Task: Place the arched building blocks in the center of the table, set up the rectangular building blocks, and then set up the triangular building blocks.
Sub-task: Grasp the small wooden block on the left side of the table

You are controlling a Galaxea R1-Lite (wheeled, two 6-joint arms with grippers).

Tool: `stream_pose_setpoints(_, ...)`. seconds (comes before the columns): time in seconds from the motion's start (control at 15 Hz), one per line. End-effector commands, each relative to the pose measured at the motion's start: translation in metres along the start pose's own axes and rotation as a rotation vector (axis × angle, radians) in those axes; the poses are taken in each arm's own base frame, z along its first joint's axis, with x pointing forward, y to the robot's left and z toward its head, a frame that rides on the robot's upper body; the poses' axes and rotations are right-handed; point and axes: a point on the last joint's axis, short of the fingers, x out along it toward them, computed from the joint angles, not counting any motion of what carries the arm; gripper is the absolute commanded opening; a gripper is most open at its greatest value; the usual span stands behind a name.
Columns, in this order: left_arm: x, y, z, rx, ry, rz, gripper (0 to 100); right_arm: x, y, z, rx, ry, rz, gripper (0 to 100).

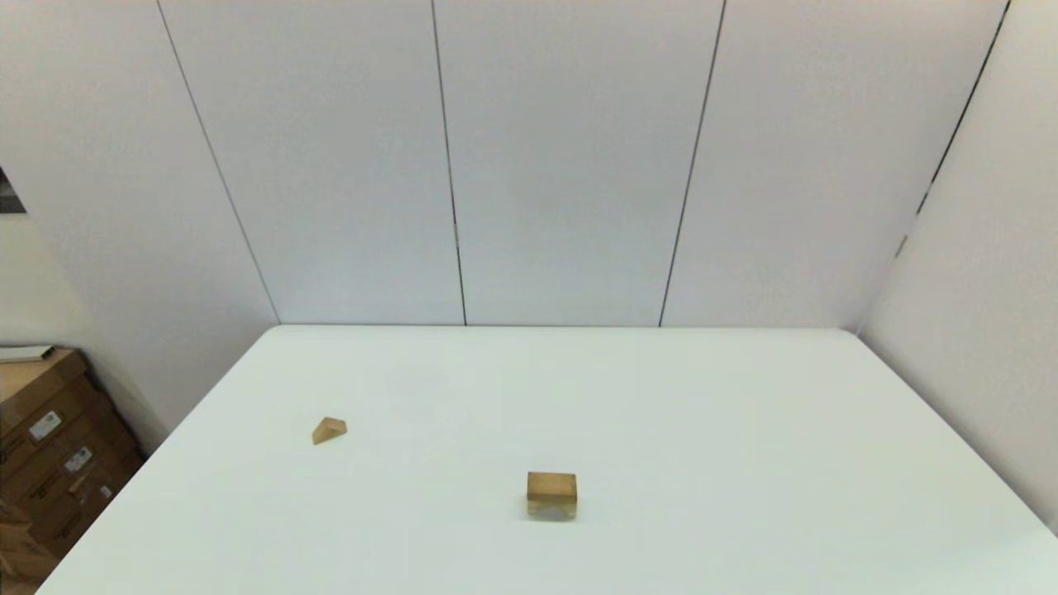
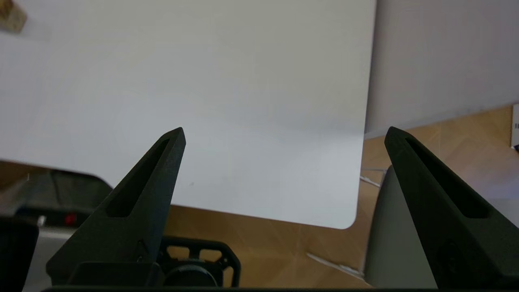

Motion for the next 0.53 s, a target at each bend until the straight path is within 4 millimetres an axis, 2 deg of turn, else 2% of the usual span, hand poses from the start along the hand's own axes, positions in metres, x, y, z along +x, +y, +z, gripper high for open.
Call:
stream_pose_setpoints(0.07, 0.000, 0.000, 0.000, 0.000, 0.001, -0.001, 100, -0.018, 0.022, -0.076, 0.086, -0.349, -0.138, 100)
stream_pose_setpoints(0.4, 0.000, 0.000, 0.000, 0.000, 0.001, -0.001, 100, -0.003, 0.037, -0.121, 0.112, -0.461, -0.160, 100)
stream_pose_setpoints(0.53, 0.000, 0.000, 0.000, 0.000, 0.002, 0.000, 100, 0.005, 0.041, -0.132, 0.126, -0.494, -0.161, 100)
